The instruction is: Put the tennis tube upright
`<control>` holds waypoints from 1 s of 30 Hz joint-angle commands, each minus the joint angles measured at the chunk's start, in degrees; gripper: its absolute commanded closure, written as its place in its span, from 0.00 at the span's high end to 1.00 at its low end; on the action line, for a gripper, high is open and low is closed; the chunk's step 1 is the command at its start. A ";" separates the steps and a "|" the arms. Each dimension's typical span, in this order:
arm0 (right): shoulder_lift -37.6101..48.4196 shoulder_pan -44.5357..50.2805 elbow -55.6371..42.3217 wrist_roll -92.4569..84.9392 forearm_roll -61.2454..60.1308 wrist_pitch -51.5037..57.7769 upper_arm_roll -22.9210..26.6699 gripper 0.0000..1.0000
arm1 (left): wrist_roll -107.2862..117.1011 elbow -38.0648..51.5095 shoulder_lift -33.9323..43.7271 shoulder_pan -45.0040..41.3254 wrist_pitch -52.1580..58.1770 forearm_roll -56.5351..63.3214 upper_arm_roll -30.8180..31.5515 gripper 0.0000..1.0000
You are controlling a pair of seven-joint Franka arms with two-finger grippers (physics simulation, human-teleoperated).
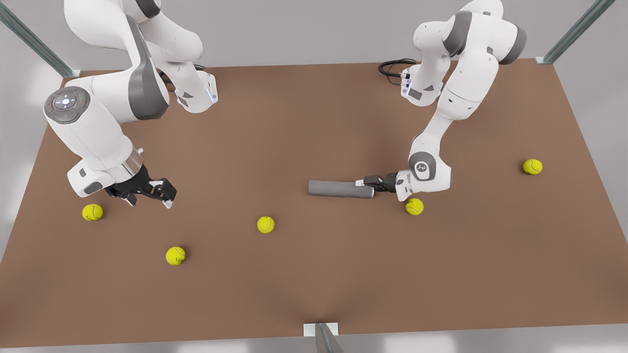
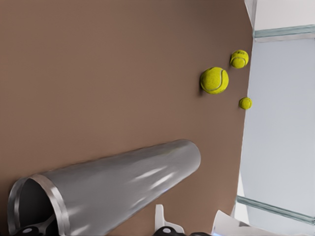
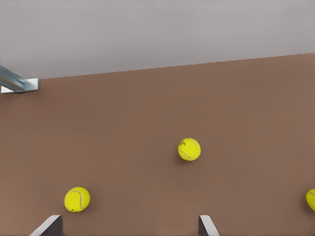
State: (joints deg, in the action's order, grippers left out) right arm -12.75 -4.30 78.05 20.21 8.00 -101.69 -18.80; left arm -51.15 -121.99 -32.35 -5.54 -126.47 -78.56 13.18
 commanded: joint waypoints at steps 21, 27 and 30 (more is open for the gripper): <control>0.00 0.09 0.00 0.18 0.88 -0.79 0.08 1.00 | 0.53 0.00 0.79 -0.09 0.18 -0.28 0.09 0.51; 0.00 0.35 0.00 0.17 0.88 -1.40 0.08 1.00 | 0.79 -0.09 1.93 0.00 0.97 -0.19 0.09 0.45; 0.00 0.79 0.00 0.00 0.70 -1.67 -0.27 1.00 | 0.79 -0.09 2.11 0.00 1.23 -0.19 0.09 0.42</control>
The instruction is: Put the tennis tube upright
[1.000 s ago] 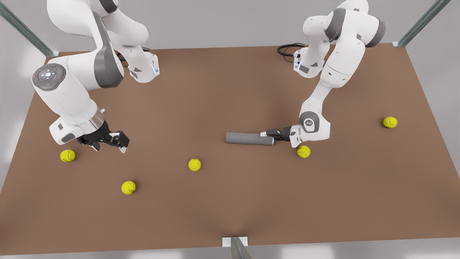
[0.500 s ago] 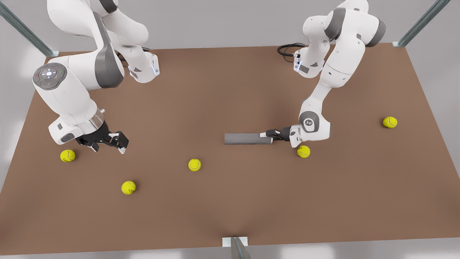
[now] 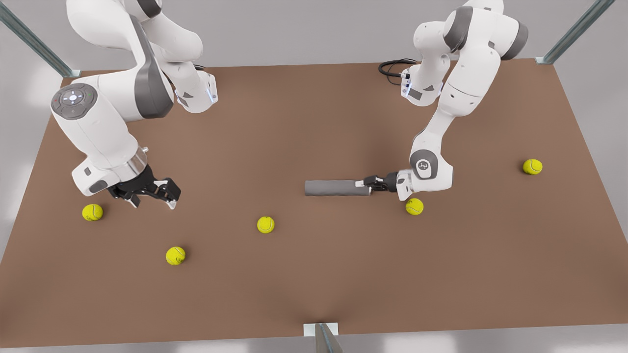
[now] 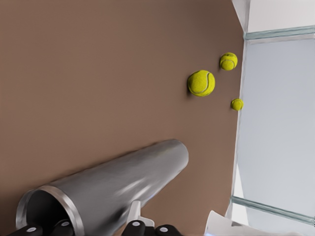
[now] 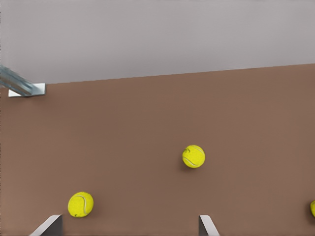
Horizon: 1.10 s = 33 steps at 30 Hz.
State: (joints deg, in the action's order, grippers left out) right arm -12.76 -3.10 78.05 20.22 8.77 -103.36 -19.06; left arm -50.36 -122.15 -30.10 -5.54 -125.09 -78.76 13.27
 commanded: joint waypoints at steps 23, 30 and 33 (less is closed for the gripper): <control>0.02 3.01 0.61 0.79 8.72 2.64 0.42 1.00 | 2.02 -0.90 3.46 0.00 3.10 0.45 0.00 0.32; -2.71 7.93 0.87 1.05 15.22 7.64 0.16 1.00 | 2.11 -1.07 3.99 -0.09 4.15 0.45 0.00 0.32; -2.88 7.23 0.17 3.69 12.07 7.73 0.25 1.00 | 2.11 -1.07 4.08 -0.09 4.15 0.45 0.00 0.30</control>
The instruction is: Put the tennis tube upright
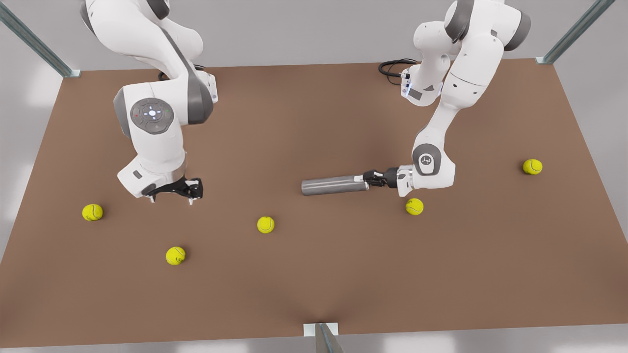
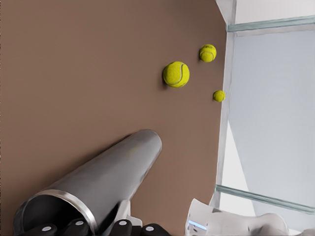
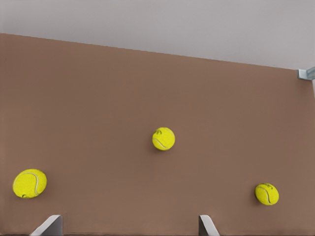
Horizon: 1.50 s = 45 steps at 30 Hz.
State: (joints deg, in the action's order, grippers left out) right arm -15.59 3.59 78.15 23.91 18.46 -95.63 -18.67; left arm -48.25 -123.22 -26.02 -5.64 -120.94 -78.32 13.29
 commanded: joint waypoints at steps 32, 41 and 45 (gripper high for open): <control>0.47 -4.20 -4.49 0.18 -8.44 5.63 -0.14 1.00 | 7.03 -0.09 9.05 0.19 6.68 12.58 -5.12 0.21; 0.21 -4.29 -4.49 0.09 -8.17 6.77 0.04 1.00 | 13.80 0.26 16.61 0.36 6.24 24.53 -7.05 0.21; 0.12 -4.64 -4.49 0.09 -7.91 6.42 0.12 1.00 | 16.17 0.44 19.77 0.54 6.15 31.30 -8.99 0.21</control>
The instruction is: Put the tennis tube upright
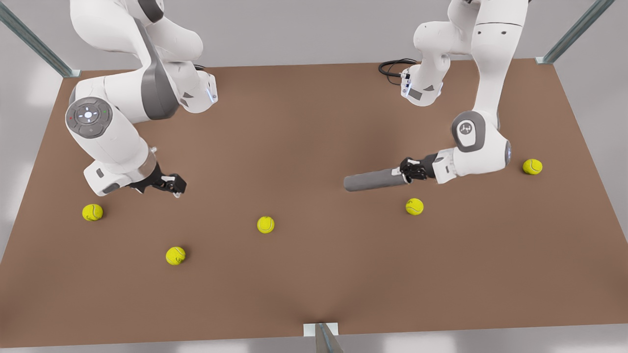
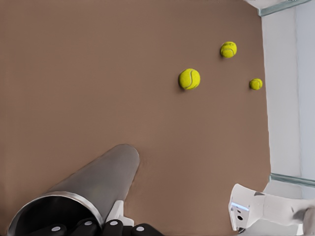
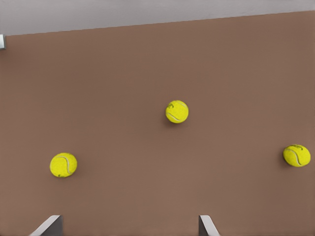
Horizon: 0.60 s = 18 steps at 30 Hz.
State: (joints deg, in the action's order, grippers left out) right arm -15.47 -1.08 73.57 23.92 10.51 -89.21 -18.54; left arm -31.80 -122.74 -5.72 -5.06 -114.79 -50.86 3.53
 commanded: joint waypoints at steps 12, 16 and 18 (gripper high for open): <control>-0.17 0.99 -0.89 0.08 -3.92 0.88 -0.27 1.00 | 10.26 9.97 3.26 3.04 0.54 33.54 -5.11 0.21; -0.17 1.08 -0.89 -0.36 -3.84 1.76 -0.27 1.00 | 12.37 13.75 3.62 4.36 2.91 41.36 -5.64 0.21; -0.17 0.90 -0.71 -0.27 -3.75 1.76 -0.27 1.00 | 13.25 13.75 3.61 4.36 2.91 44.35 -5.55 0.21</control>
State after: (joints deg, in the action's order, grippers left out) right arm -15.65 -0.19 72.94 23.72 6.76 -87.45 -18.80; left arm -18.41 -108.99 -2.19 0.26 -111.89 -11.32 -2.03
